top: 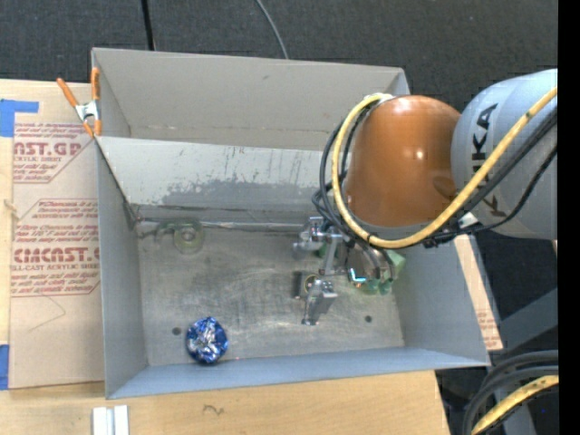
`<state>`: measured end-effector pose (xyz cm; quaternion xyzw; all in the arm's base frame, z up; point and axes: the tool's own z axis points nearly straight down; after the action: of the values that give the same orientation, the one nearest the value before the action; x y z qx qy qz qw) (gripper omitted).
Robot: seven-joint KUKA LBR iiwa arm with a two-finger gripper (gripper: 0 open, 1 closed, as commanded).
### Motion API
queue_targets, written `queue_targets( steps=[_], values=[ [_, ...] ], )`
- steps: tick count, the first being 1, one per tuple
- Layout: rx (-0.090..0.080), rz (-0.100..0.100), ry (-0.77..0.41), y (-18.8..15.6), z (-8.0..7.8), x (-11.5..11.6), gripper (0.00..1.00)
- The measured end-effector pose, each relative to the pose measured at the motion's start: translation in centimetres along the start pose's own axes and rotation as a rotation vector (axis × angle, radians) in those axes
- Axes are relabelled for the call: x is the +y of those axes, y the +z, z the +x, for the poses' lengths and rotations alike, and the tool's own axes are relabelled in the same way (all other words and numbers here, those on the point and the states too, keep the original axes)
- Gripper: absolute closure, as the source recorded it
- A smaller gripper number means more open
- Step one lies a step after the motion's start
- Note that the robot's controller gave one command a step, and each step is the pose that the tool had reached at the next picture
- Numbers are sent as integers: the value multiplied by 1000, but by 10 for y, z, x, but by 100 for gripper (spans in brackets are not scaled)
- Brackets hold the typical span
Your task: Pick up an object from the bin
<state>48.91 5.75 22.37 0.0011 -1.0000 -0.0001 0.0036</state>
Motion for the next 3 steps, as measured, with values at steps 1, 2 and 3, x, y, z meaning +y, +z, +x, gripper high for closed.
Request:
queue_targets(
  steps=[1,2,3],
  values=[
    [-4,3,7,65,-32,-73,0],
    [-16,0,-86,152,-48,-68,0],
    [-9,0,-86,150,-47,-69,100]
  ],
)
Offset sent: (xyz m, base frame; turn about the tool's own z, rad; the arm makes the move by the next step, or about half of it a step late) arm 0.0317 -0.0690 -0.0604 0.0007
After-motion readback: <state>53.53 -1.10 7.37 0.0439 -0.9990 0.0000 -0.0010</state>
